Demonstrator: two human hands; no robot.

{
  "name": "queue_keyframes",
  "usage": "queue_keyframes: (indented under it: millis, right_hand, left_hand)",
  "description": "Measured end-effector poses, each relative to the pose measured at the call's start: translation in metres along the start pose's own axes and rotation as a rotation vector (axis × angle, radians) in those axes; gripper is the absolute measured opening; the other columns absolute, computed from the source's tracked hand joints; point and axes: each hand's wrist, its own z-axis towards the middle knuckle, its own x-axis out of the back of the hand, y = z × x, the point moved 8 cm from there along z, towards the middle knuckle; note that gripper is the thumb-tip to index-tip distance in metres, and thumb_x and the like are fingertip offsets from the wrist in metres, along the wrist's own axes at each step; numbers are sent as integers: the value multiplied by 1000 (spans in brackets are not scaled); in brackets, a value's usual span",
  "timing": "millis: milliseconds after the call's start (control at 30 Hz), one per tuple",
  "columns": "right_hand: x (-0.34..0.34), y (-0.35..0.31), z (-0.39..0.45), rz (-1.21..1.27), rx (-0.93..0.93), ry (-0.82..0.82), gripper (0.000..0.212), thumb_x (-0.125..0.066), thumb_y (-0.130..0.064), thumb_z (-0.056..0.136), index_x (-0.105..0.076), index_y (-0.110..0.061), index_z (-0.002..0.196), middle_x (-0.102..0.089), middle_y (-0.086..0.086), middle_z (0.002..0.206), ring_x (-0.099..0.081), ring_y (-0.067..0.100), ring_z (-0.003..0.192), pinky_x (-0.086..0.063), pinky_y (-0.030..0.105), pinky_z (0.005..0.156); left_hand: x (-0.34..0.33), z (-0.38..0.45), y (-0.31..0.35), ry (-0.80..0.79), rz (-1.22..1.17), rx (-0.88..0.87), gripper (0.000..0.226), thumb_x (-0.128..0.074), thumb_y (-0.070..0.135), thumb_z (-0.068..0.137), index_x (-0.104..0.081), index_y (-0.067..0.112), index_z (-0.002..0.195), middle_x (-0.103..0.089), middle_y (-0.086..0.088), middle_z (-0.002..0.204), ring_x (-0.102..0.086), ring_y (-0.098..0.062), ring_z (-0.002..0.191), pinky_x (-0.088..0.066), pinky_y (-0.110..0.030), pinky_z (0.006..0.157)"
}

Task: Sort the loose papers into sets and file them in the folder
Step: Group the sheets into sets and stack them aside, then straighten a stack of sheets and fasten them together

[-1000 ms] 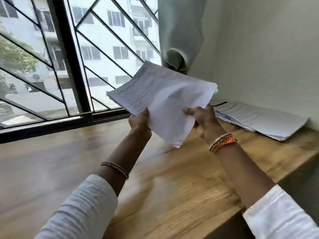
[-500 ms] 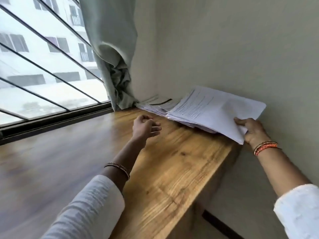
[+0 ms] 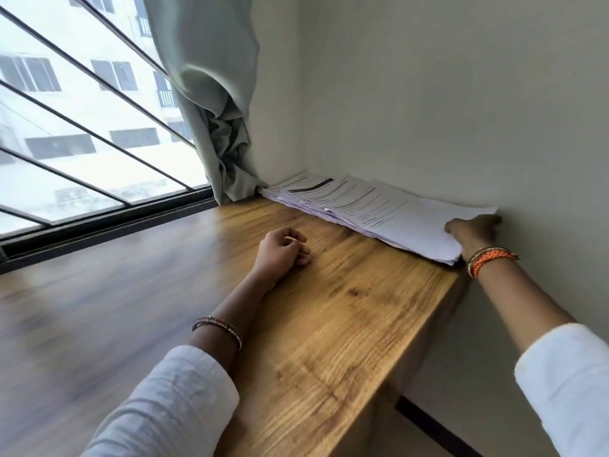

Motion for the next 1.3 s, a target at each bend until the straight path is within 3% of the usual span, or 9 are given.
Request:
queue_keyframes:
  millis: [267,433,567,667,900,1033,1133,1200,1300]
  right_hand:
    - [-7,-14,-9,-305,47,8,69,-64,-11,76,-28,6,132,-39,30,135,-42,41,124,-42,46,102]
    - [-2,-8,-11,-43,-81,-4,71,-64,-4,78,-27,9,137,-42,21,138,-51,33,120,-48,37,91]
    - [7,-7,-7,189,-88,-7,26,-62,6,72,-64,8,98,-62,7,106,-58,17,88,-50,16,62]
    - [10,-19,-32,508,-98,42,21,-48,9,74,-58,-9,68,-65,6,90,-64,26,81,-54,28,58]
    - [-38,-57,-160,634,99,-172,40,-42,16,79,-55,-10,105,-58,-3,88,-57,13,79,-49,15,51]
    - [-96,-55,-223,509,49,-633,44,-53,21,73,-58,-6,107,-65,8,95,-61,24,89,-52,32,75]
    - [-123,-59,-261,413,-76,-1062,17,-63,3,76,-63,-11,85,-66,8,85,-65,21,73,-54,30,65]
    - [-134,-70,-281,428,-137,-1290,16,-68,-19,74,-63,-13,88,-66,7,89,-66,19,70,-54,28,61]
    - [-163,-80,-311,252,-135,-1495,64,-83,-34,56,-63,-10,112,-67,9,107,-68,21,83,-57,31,65]
  left_hand:
    - [1,-3,-1,2,16,-12,25,-41,-6,92,-60,7,85,-67,-8,73,-64,-14,60,-57,-23,63]
    - [0,-4,1,-9,6,-13,24,-41,-6,91,-61,6,87,-67,-9,75,-64,-15,62,-57,-22,61]
    - [-1,-4,2,-26,-59,11,21,-42,-4,92,-59,7,87,-66,-10,78,-62,-13,60,-55,-20,56]
    - [-5,-6,4,-101,-202,67,6,-51,12,97,-54,9,94,-64,-11,87,-61,-15,65,-57,-22,59]
    - [3,-14,10,-321,-507,282,61,-55,56,84,-44,17,130,-55,-18,124,-60,-30,106,-58,-41,76]
    - [62,-12,-1,26,-609,270,26,-53,9,91,-56,5,117,-64,-14,113,-63,-27,95,-57,-30,64]
    - [129,-34,-16,248,-492,306,27,-38,-9,87,-60,7,94,-67,-8,82,-61,-18,66,-50,-21,50]
    - [163,-62,-15,182,-422,299,28,-39,-11,89,-60,6,97,-68,-3,69,-63,-15,58,-52,-21,49]
    - [203,-113,-17,46,-303,316,33,-56,-7,75,-59,1,107,-70,-6,79,-67,-16,64,-57,-26,60]
